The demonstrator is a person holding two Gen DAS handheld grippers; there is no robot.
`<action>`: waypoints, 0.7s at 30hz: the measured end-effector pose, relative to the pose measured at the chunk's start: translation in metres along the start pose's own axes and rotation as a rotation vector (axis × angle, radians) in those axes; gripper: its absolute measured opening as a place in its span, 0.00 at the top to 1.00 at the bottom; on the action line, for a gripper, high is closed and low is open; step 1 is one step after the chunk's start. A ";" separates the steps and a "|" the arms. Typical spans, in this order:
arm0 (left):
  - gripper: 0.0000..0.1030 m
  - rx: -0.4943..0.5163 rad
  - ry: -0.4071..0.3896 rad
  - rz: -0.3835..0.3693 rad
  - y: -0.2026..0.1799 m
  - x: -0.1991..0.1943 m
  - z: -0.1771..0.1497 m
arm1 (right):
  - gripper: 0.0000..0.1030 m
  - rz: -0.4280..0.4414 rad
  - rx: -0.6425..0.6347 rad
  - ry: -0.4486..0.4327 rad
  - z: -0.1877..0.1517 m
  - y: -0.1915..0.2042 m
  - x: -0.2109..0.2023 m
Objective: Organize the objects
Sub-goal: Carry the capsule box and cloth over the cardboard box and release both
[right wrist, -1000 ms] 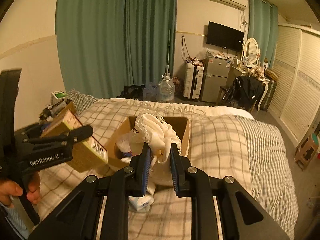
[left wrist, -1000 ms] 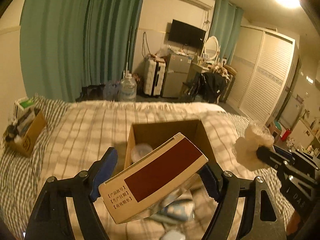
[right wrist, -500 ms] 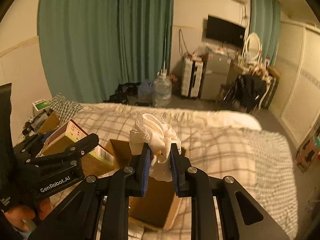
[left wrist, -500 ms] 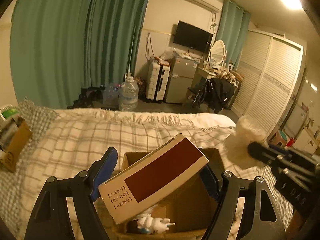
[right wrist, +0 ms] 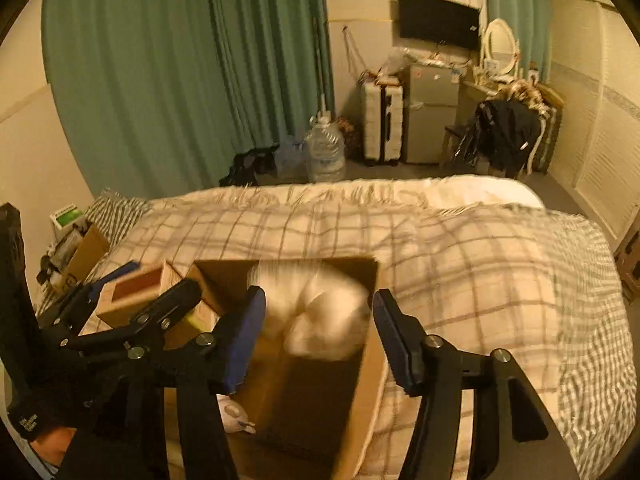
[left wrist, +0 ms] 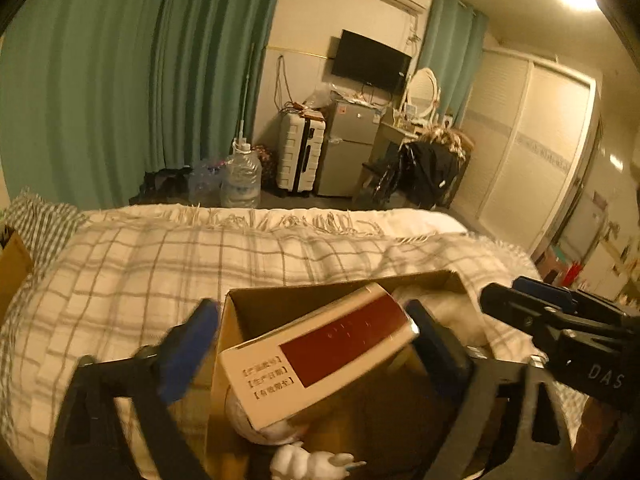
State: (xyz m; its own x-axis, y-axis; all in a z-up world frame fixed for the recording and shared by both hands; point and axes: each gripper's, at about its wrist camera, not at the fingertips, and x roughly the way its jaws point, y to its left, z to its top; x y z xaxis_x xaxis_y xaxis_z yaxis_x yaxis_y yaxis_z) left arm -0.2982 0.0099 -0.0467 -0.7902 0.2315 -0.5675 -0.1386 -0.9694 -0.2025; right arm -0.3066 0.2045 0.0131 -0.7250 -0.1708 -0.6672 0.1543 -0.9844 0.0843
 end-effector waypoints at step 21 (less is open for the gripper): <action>0.00 -0.066 0.054 0.097 0.025 -0.135 -0.060 | 0.27 -0.100 -0.139 -0.200 -0.041 0.050 -0.179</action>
State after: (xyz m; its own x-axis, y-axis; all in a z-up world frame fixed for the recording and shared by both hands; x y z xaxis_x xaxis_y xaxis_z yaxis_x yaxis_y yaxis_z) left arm -0.1594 -0.0403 -0.0232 -0.7647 0.1431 -0.6283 -0.0222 -0.9803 -0.1963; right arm -0.1417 0.1872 0.1070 -0.8572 -0.0912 -0.5068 0.1558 -0.9840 -0.0865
